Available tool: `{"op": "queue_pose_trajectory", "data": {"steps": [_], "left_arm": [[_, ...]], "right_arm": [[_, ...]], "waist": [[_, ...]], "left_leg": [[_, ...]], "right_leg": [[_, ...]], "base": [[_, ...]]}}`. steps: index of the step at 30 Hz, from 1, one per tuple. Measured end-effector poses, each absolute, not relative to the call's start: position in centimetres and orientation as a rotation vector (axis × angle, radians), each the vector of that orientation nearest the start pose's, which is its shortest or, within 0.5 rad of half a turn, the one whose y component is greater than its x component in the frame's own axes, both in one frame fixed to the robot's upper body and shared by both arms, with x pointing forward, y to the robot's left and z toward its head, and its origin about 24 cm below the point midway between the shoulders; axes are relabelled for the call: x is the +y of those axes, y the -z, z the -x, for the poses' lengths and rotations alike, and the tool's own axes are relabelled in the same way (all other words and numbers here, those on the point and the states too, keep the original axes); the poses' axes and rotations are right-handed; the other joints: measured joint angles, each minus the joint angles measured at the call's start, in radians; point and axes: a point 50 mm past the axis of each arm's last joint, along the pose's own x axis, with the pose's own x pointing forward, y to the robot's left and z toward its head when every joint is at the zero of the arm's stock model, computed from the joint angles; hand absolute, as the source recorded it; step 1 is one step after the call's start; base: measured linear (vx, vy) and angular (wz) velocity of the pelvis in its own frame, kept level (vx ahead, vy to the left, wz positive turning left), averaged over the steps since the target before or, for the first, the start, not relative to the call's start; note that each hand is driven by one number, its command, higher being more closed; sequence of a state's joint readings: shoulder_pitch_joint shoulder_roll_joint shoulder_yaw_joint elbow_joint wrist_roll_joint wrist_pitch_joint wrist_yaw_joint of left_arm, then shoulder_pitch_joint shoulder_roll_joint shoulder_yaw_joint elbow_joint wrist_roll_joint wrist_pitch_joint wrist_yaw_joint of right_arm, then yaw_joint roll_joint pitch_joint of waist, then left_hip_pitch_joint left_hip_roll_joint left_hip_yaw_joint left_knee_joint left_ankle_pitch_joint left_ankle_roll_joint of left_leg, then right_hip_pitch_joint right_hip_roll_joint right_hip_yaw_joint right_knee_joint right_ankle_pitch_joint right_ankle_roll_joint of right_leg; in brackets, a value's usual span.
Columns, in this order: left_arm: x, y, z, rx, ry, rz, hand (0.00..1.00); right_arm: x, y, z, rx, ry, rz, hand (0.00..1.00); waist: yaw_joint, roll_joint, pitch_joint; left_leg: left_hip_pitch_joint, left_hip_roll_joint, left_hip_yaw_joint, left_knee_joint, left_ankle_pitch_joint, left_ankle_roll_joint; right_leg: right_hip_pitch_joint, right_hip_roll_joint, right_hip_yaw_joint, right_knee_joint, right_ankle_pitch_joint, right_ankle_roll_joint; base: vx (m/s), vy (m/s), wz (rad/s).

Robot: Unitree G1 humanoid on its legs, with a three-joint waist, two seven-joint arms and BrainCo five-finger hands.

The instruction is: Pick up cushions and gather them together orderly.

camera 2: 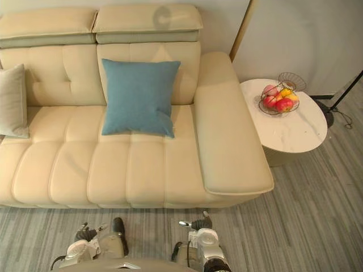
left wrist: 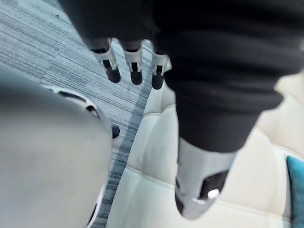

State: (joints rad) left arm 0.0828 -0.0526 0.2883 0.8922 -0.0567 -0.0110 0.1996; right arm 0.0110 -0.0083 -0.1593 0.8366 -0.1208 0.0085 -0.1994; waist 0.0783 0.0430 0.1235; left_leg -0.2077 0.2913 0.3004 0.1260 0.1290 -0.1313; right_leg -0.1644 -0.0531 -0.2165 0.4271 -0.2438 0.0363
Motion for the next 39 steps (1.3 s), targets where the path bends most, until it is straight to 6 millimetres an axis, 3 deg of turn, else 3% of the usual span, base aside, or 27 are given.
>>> {"op": "queue_pose_trajectory", "data": {"steps": [2,4,5,7,10,15,17,18,19,21,22,23,24,25,26,27,29,31,32,33,34,36,37,39], "left_arm": [[18.7,14.9,-11.5,0.978,-0.481,0.117,0.0],[18.7,14.9,-11.6,0.976,-0.483,0.116,0.0],[18.7,15.0,-11.3,0.984,-0.486,0.118,0.0],[18.7,15.0,-11.2,0.984,-0.498,0.135,0.0],[19.1,15.2,-10.7,0.996,-0.51,0.139,0.0],[19.7,15.4,-10.3,1.028,-0.479,0.092,0.0],[19.6,15.5,-10.7,1.037,-0.45,0.069,0.0],[19.4,15.5,-10.8,1.045,-0.435,0.061,0.0],[19.3,15.6,-10.8,1.049,-0.429,0.055,0.0],[18.9,15.5,-11.3,1.043,-0.409,0.051,0.0],[18.7,15.6,-11.2,1.048,-0.4,0.047,0.0],[18.6,15.6,-11.3,1.05,-0.389,0.045,0.0],[18.5,15.6,-11.3,1.049,-0.381,0.041,0.0],[18.3,15.5,-11.8,1.04,-0.361,0.031,0.0],[18.1,15.4,-12.0,1.035,-0.346,0.023,0.0],[18.3,15.4,-12.0,1.036,-0.341,0.01,0.0],[18.1,15.5,-12.0,1.038,-0.314,-0.003,0.0],[18.3,15.5,-11.8,1.045,-0.306,-0.021,0.0],[18.1,15.6,-11.7,1.048,-0.302,-0.017,0.0],[18.3,15.6,-11.5,1.048,-0.307,-0.017,0.0],[17.8,15.6,-11.4,1.041,-0.324,0.022,0.0],[17.9,15.4,-11.6,1.03,-0.324,0.022,0.0],[18.0,15.3,-11.9,1.017,-0.324,0.017,0.0],[17.8,15.1,-12.2,0.998,-0.323,0.024,0.0]], "right_arm": [[-18.9,13.1,-15.6,0.868,0.302,0.138,0.0],[-19.4,13.2,-15.2,0.875,0.318,0.145,0.0],[-19.4,13.4,-14.8,0.888,0.321,0.144,0.0],[-19.2,13.6,-14.3,0.908,0.329,0.124,0.0],[-19.1,14.0,-13.4,0.937,0.344,0.098,0.0],[-19.2,14.4,-12.3,0.972,0.388,0.056,0.0],[-19.5,14.6,-11.8,0.989,0.406,0.046,0.0],[-19.7,14.7,-11.9,0.996,0.412,0.046,0.0],[-19.8,14.7,-11.8,0.998,0.413,0.045,0.0],[-19.8,14.6,-12.3,0.988,0.415,0.038,0.0],[-19.9,14.4,-12.6,0.971,0.419,0.032,0.0],[-20.1,14.2,-13.3,0.957,0.411,0.042,0.0],[-20.2,14.1,-13.6,0.954,0.413,0.042,0.0],[-20.6,14.1,-13.6,0.959,0.424,0.044,0.0],[-20.9,14.4,-12.9,0.98,0.446,0.027,0.0],[-21.0,14.4,-12.8,0.984,0.458,0.022,0.0],[-21.4,14.4,-12.8,0.983,0.457,0.038,0.0],[-21.4,14.4,-12.9,0.981,0.466,0.024,0.0],[-21.6,14.3,-13.0,0.975,0.471,0.022,0.0],[-21.5,14.2,-13.1,0.966,0.476,0.02,0.0],[-21.7,14.2,-13.0,0.97,0.48,0.019,0.0],[-21.4,14.2,-13.5,0.966,0.46,0.025,0.0],[-21.1,14.3,-13.3,0.977,0.456,0.019,0.0],[-21.1,14.4,-13.1,0.984,0.459,0.02,0.0]], "waist": [[-0.014,-0.016,0.002],[-0.019,-0.02,0.003],[-0.023,-0.021,0.004],[-0.015,-0.025,0.009],[-0.02,-0.037,-0.003],[-0.037,-0.066,-0.026],[-0.047,-0.067,-0.036],[-0.049,-0.066,-0.038],[-0.05,-0.056,-0.036],[-0.048,-0.05,-0.035],[-0.042,-0.041,-0.029],[-0.038,-0.032,-0.024],[-0.043,-0.02,-0.017],[-0.051,-0.022,-0.012],[-0.055,-0.024,-0.008],[-0.058,-0.015,-0.005],[-0.065,0.002,-0.005],[-0.065,0.011,0.0],[-0.062,0.026,0.006],[-0.066,0.008,0.019],[-0.046,0.027,0.03],[-0.036,0.027,0.031],[-0.037,0.009,0.038],[-0.026,0.001,0.039]], "left_leg": [[-0.003,-0.02,-0.011,0.003,-0.035,0.006],[0.007,-0.06,-0.033,0.085,-0.064,0.021],[0.027,-0.083,-0.046,0.154,-0.171,0.021],[0.052,-0.107,-0.067,0.207,-0.27,0.021],[0.086,-0.15,-0.055,0.203,-0.349,0.024],[0.126,-0.19,-0.017,0.149,-0.356,0.033],[0.147,-0.198,0.008,0.13,-0.35,0.034],[0.158,-0.192,0.039,0.138,-0.339,0.059],[0.163,-0.191,0.051,0.137,-0.339,0.06],[0.169,-0.17,0.102,0.146,-0.338,0.061],[0.176,-0.156,0.138,0.148,-0.337,0.063],[0.192,-0.134,0.207,0.129,-0.332,0.083],[0.203,-0.133,0.232,0.118,-0.334,0.086],[0.235,-0.144,0.275,0.094,-0.337,0.083],[0.264,-0.149,0.31,0.091,-0.342,0.074],[0.29,-0.155,0.329,0.093,-0.345,0.068],[0.314,-0.144,0.329,0.106,-0.347,0.066],[0.287,-0.076,0.328,0.278,-0.348,0.065],[0.264,-0.024,0.317,0.361,-0.35,0.067],[0.232,0.007,0.293,0.54,-0.346,0.081],[0.169,0.058,0.189,0.734,-0.366,0.122],[0.108,0.02,0.104,0.782,-0.399,0.103],[0.066,-0.041,0.056,0.728,-0.408,0.114],[0.025,-0.063,0.017,0.659,-0.413,0.105]], "right_leg": [[-0.005,-0.02,-0.008,-0.031,0.018,-0.035],[-0.014,-0.048,-0.005,-0.049,0.043,-0.032],[-0.025,-0.052,0.028,-0.065,0.067,-0.023],[-0.046,-0.044,0.104,-0.065,0.083,-0.005],[-0.036,-0.028,0.204,-0.15,0.143,0.005],[-0.007,-0.027,0.28,-0.297,0.263,0.008],[-0.009,-0.02,0.314,-0.318,0.297,0.031],[-0.016,-0.002,0.343,-0.321,0.31,0.039],[-0.021,0.003,0.353,-0.323,0.312,0.038],[-0.069,0.043,0.353,-0.306,0.358,0.004],[-0.095,0.064,0.305,-0.304,0.395,-0.027],[-0.12,0.071,0.167,-0.331,0.431,-0.085],[-0.122,0.059,0.065,-0.314,0.391,-0.124],[-0.124,0.012,-0.143,-0.232,0.272,-0.152],[-0.113,-0.022,-0.26,-0.186,0.215,-0.159],[-0.1,-0.02,-0.271,-0.173,0.218,-0.151],[-0.092,0.03,-0.179,-0.186,0.203,-0.132],[-0.077,0.065,-0.156,-0.209,0.149,-0.106],[-0.071,0.066,-0.172,-0.172,0.124,-0.13],[-0.08,0.048,-0.174,-0.098,0.109,-0.145],[-0.056,0.105,-0.103,-0.077,0.099,-0.157],[-0.029,0.145,-0.017,-0.124,0.096,-0.16],[0.019,0.145,0.027,-0.203,0.104,-0.144],[0.045,0.148,0.071,-0.239,0.116,-0.121]], "base": [[-0.22,0.03,-0.01],[-0.14,0.145,-0.25],[-0.11,0.171,-0.49],[-0.09,0.19,-0.86],[-0.09,0.2,-1.09],[0.0,0.167,-0.78],[0.16,0.089,-0.74],[0.2,0.07,-0.77],[0.15,0.035,-0.9],[0.11,-0.007,-1.3],[0.07,-0.096,-2.23],[0.06,-0.139,-1.9],[0.05,-0.184,-1.63],[0.03,-0.141,-0.98],[0.03,-0.142,-1.11],[0.03,-0.12,-1.2],[0.02,-0.116,-1.1],[0.07,-0.127,-1.04],[0.15,-0.104,-0.91],[0.09,-0.086,-1.23],[0.03,-0.031,-1.33],[0.06,-0.005,-1.63],[0.14,-0.002,-1.58],[0.15,0.012,-1.35]]}}
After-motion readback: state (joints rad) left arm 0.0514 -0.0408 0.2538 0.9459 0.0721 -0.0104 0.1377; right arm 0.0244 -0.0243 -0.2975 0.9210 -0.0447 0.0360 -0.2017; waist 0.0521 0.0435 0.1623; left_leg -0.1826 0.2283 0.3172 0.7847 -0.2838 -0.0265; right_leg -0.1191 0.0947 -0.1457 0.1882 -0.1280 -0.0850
